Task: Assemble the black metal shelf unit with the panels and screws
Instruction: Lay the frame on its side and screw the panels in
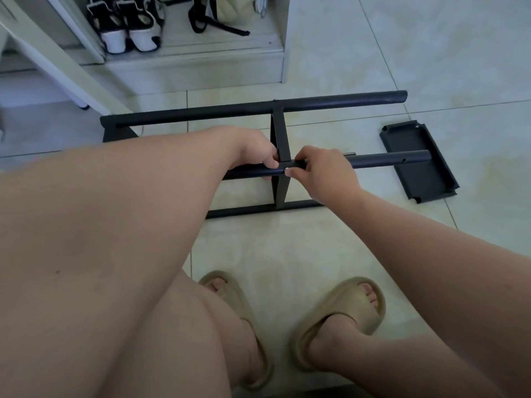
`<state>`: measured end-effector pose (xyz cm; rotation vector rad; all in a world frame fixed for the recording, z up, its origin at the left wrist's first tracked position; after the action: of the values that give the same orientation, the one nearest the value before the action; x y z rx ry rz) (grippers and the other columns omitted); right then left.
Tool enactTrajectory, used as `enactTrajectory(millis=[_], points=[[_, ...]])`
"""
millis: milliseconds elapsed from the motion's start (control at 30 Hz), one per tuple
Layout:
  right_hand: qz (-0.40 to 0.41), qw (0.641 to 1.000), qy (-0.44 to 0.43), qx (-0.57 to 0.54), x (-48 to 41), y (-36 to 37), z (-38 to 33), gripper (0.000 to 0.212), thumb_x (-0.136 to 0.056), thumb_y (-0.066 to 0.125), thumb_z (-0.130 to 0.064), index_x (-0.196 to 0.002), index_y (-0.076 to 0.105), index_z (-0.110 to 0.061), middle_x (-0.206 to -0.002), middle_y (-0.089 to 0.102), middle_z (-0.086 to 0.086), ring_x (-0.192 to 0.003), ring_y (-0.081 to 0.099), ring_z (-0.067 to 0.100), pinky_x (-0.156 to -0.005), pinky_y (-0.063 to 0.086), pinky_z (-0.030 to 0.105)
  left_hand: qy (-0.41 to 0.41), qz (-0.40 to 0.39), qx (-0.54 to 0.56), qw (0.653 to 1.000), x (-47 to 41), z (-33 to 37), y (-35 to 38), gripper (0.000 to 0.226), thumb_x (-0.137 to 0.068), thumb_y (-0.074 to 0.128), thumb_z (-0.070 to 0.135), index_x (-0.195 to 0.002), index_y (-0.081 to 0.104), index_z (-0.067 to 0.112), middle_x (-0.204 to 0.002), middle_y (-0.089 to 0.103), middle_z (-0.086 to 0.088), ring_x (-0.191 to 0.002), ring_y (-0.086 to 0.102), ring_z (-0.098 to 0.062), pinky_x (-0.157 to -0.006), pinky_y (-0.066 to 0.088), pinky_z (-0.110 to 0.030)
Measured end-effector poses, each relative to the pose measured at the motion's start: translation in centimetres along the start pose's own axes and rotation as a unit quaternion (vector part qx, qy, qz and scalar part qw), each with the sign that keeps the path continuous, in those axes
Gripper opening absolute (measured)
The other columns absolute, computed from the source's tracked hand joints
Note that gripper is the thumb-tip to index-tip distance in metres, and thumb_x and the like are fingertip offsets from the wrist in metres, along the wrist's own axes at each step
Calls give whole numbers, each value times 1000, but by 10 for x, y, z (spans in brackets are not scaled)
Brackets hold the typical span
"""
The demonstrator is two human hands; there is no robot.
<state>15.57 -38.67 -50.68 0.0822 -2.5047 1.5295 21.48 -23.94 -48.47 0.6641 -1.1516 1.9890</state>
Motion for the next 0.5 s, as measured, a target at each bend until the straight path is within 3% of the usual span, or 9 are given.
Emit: enactTrajectory(millis=[233,300,367,400,467,500], points=[[-25,999,18,12,2,-3,-6,38,-94,63,-51,-119,64,-23,-97,68,0,-95,61,26,-68,47,34,8,95,-27,995,6,-1,1,19,-96,59,20,-108,69,9,-111,63,-8,-97,53,-24,-95,46,-35],[-65,998,10,-15,13,-10,-5,52,-94,63,-52,-139,53,-27,-106,67,-3,-102,60,23,-80,52,38,2,125,-21,992,15,1,5,9,-95,60,22,-90,64,16,-105,56,-5,-93,48,-23,-87,41,-31],[-90,995,-11,-32,32,-24,2,68,-95,63,-50,-154,34,-30,-121,63,-6,-110,58,20,-92,51,42,-1,176,-8,984,29,8,8,15,-96,59,22,-83,53,28,-107,54,-5,-96,49,-24,-84,38,-29],[-91,995,-22,-26,43,-34,9,71,-96,63,-48,-156,29,-31,-129,60,-6,-114,57,20,-95,50,42,4,197,-9,980,38,15,10,7,-97,57,21,-95,58,28,-114,56,-7,-103,53,-26,-86,38,-28],[-84,996,-41,8,65,-57,28,70,-98,60,-46,-157,26,-32,-142,53,-2,-127,52,22,-100,47,42,21,222,-7,975,48,31,15,33,-97,54,21,-130,57,21,-132,57,-6,-119,54,-27,-92,40,-29],[-80,995,-46,36,76,-70,40,70,-99,59,-46,-158,24,-33,-148,49,-1,-132,48,24,-102,45,42,37,226,3,973,54,42,20,37,-97,53,21,-134,55,19,-133,58,-5,-120,56,-27,-94,41,-29]])
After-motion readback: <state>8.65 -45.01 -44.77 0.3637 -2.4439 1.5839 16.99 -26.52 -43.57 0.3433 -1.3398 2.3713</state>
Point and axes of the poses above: each hand's wrist, its own x-axis away from the middle knuckle, its own y-axis out of the palm, z = x × y, the point moved 4 cm from there along -x, towards the middle knuckle
